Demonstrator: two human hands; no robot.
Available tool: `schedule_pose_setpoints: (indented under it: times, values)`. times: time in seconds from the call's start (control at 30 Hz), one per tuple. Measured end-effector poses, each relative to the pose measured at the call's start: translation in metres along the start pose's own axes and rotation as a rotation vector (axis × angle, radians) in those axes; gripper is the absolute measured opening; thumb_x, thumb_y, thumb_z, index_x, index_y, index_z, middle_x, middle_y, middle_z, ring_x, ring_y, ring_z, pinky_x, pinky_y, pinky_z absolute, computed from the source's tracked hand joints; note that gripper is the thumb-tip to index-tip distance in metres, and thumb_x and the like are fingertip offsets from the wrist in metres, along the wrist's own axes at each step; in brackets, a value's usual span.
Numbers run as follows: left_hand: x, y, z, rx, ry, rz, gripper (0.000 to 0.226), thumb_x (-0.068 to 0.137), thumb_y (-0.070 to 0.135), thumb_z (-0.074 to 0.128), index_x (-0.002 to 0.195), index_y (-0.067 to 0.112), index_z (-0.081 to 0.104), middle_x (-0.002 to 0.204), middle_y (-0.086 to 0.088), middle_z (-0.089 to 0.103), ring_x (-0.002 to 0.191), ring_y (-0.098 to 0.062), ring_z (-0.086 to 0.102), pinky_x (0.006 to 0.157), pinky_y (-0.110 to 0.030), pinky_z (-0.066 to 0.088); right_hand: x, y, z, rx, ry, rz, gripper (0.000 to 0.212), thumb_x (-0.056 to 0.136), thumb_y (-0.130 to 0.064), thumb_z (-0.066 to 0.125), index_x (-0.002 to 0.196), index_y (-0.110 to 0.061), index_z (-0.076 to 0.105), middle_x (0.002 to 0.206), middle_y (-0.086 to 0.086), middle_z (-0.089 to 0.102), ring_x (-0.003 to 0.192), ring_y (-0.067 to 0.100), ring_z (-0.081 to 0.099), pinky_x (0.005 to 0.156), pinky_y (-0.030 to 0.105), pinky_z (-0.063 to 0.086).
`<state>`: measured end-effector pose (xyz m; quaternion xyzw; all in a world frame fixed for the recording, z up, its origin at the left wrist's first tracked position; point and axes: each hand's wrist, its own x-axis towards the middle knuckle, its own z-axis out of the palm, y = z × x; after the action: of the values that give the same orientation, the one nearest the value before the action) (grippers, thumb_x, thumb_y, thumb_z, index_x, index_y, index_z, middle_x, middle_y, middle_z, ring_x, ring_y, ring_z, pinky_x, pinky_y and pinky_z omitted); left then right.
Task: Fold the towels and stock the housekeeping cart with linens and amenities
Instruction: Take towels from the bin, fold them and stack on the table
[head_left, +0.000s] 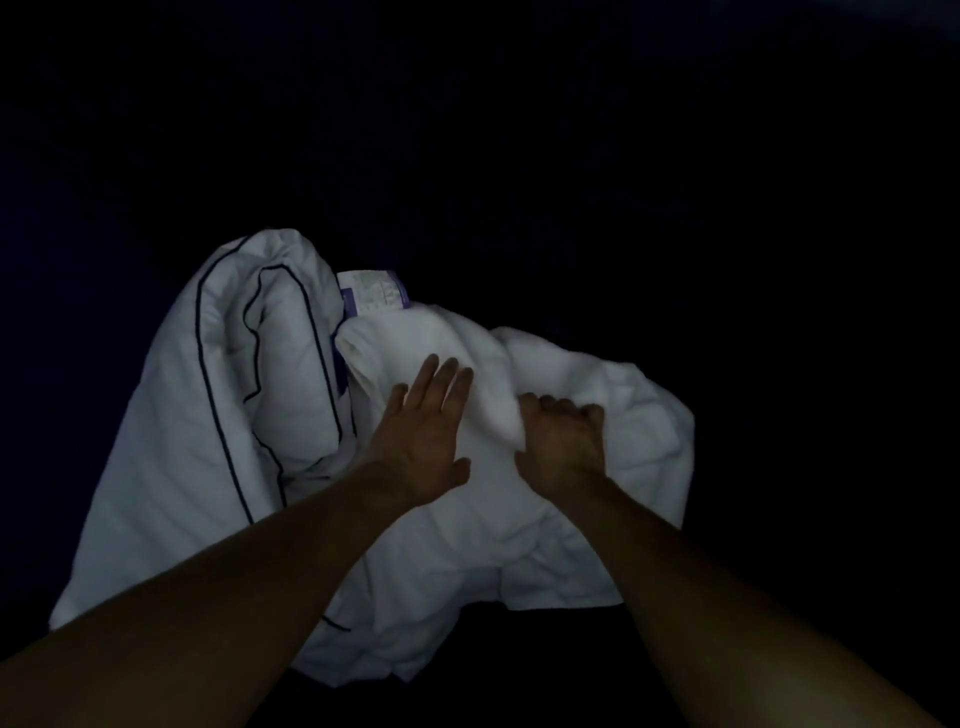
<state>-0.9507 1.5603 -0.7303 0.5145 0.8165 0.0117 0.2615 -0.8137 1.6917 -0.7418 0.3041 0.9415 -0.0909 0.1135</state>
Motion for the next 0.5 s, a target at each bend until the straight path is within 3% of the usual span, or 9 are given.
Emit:
schedule_pose_setpoints:
  times: [0.1, 0.17, 0.23, 0.3, 0.37, 0.43, 0.5]
  values:
    - [-0.015, 0.009, -0.017, 0.129, 0.016, 0.085, 0.125, 0.075, 0.051, 0.072, 0.149, 0.028, -0.025, 0.161, -0.006, -0.026, 0.147, -0.025, -0.026, 0.117, -0.050, -0.010, -0.038, -0.005, -0.024, 0.138, 0.096, -0.100, 0.042, 0.051, -0.013, 0.084, 0.091, -0.011, 0.071, 0.077, 0.006, 0.067, 0.067, 0.029, 0.063, 0.069, 0.043, 0.048]
    - [-0.027, 0.016, -0.029, 0.220, 0.028, 0.139, 0.117, 0.073, 0.048, 0.074, 0.156, 0.030, -0.006, 0.159, -0.006, -0.028, 0.144, -0.028, -0.031, 0.113, -0.052, -0.019, -0.063, -0.004, -0.041, 0.197, 0.158, -0.204, 0.045, 0.042, -0.013, 0.089, 0.083, -0.015, 0.072, 0.073, 0.002, 0.065, 0.060, 0.026, 0.062, 0.062, 0.038, 0.051]
    - [-0.041, 0.027, -0.041, 0.230, -0.002, 0.154, 0.093, 0.076, 0.044, 0.072, 0.154, 0.028, 0.025, 0.163, -0.006, -0.017, 0.144, -0.029, -0.029, 0.112, -0.056, -0.020, -0.088, 0.001, -0.059, 0.285, 0.175, -0.258, 0.043, 0.046, -0.010, 0.090, 0.085, -0.016, 0.072, 0.076, 0.002, 0.065, 0.064, 0.026, 0.063, 0.062, 0.034, 0.052]
    - [-0.061, 0.046, -0.050, 0.183, -0.084, 0.138, 0.078, 0.080, 0.044, 0.067, 0.149, 0.024, 0.036, 0.165, -0.004, 0.005, 0.150, -0.027, -0.015, 0.116, -0.058, -0.010, -0.113, 0.009, -0.080, 0.363, 0.173, -0.233, 0.036, 0.055, -0.008, 0.087, 0.087, -0.015, 0.072, 0.080, 0.004, 0.064, 0.068, 0.028, 0.062, 0.061, 0.033, 0.054]
    - [-0.085, 0.069, -0.062, 0.055, -0.088, 0.116, 0.069, 0.082, 0.041, 0.065, 0.143, 0.020, 0.044, 0.156, -0.004, 0.035, 0.150, -0.025, 0.018, 0.118, -0.052, 0.012, -0.138, 0.017, -0.105, 0.438, 0.201, -0.169, 0.026, 0.063, -0.008, 0.082, 0.087, -0.014, 0.073, 0.081, 0.006, 0.063, 0.072, 0.029, 0.062, 0.065, 0.031, 0.054]
    - [-0.111, 0.096, -0.076, -0.125, 0.022, 0.110, 0.053, 0.081, 0.035, 0.068, 0.129, 0.016, 0.056, 0.128, -0.006, 0.061, 0.126, -0.026, 0.053, 0.104, -0.040, 0.037, -0.165, 0.025, -0.132, 0.486, 0.242, -0.120, 0.016, 0.069, -0.013, 0.076, 0.085, -0.014, 0.072, 0.080, 0.006, 0.062, 0.075, 0.025, 0.061, 0.070, 0.024, 0.051]
    - [-0.135, 0.127, -0.097, -0.232, 0.113, 0.099, 0.043, 0.079, 0.033, 0.069, 0.118, 0.017, 0.061, 0.109, -0.004, 0.068, 0.101, -0.025, 0.065, 0.085, -0.035, 0.049, -0.192, 0.035, -0.162, 0.528, 0.230, -0.066, 0.010, 0.077, -0.021, 0.069, 0.085, -0.015, 0.070, 0.085, 0.003, 0.058, 0.081, 0.020, 0.056, 0.076, 0.028, 0.050]
